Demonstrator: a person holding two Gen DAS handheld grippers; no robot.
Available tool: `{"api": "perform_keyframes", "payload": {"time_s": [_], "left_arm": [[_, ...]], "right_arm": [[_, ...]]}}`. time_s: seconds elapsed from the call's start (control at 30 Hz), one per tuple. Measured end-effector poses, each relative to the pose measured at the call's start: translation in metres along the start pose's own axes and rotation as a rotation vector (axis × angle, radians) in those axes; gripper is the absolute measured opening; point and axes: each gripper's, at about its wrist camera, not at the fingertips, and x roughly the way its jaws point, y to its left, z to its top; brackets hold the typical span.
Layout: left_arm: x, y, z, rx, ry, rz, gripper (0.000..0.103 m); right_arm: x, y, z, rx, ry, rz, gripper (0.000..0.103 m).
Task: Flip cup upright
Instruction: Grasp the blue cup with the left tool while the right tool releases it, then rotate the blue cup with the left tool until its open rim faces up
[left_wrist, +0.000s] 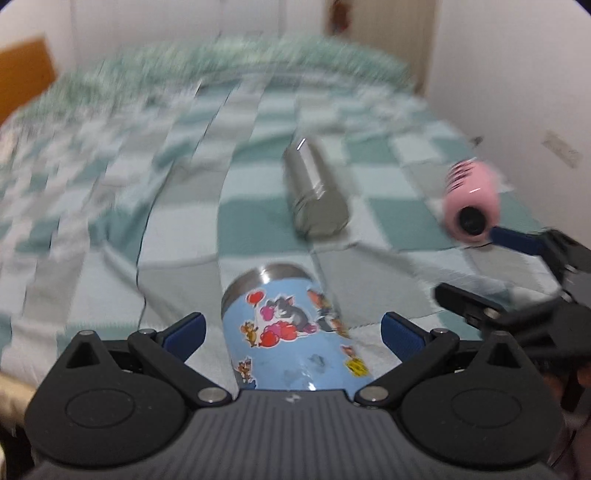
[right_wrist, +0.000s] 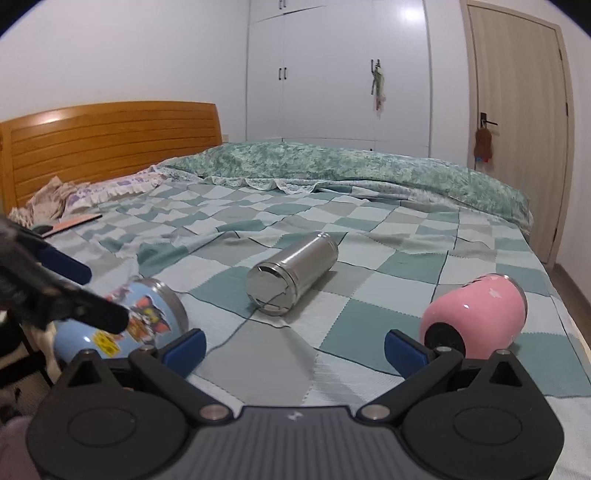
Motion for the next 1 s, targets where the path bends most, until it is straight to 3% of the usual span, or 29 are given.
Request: {"api": "perform_keyframes", "payload": {"time_s": [0.1, 0.27, 0.43, 0.8, 1.0], "left_arm": [[0.026, 0.003, 0.011, -0.06, 0.112, 0.032, 0.103], [0.044, 0.001, 0.02, -0.058, 0.165, 0.054, 0.101], [0.061, 0.003, 0.027, -0.073, 0.228, 0.071, 0.089], [0.069, 0.004, 0.033, -0.074, 0.276, 0.056, 0.088], [0.057, 0.002, 0.024, -0.04, 0.197, 0.023, 0.087]], "right_arm": [[0.007, -0.001, -0.003, -0.046, 0.001, -0.002, 0.103], [0.017, -0.002, -0.004, -0.081, -0.003, 0.026, 0.103], [0.028, -0.006, -0.007, -0.083, 0.017, 0.031, 0.103], [0.028, -0.006, -0.01, -0.077, 0.014, 0.021, 0.103], [0.016, -0.002, -0.01, -0.068, -0.016, -0.001, 0.103]]}}
